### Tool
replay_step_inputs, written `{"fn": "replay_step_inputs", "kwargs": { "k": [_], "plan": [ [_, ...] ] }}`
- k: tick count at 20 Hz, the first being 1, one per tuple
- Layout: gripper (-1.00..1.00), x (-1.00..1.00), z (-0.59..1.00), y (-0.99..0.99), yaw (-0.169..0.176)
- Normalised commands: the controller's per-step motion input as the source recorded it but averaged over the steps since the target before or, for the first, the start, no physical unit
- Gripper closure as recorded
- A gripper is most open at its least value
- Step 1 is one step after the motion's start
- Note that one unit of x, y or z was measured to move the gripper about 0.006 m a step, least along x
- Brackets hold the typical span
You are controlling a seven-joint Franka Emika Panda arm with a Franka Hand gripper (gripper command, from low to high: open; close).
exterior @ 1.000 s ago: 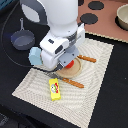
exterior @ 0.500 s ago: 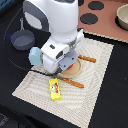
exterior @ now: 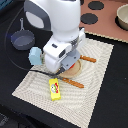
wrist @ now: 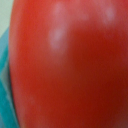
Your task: Interact with the objects in diverse but meaningful ways.
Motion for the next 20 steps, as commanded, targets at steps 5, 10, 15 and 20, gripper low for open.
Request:
{"fn": "replay_step_inputs", "kwargs": {
  "k": [5, 10, 15, 20],
  "plan": [
    [1.0, -0.09, 0.87, 0.67, 0.123],
    [1.0, -0.77, 0.08, 0.48, 0.119],
    [1.0, -0.97, -0.14, 0.31, 0.092],
    [1.0, -1.0, -0.19, 0.21, 0.088]
  ]
}}
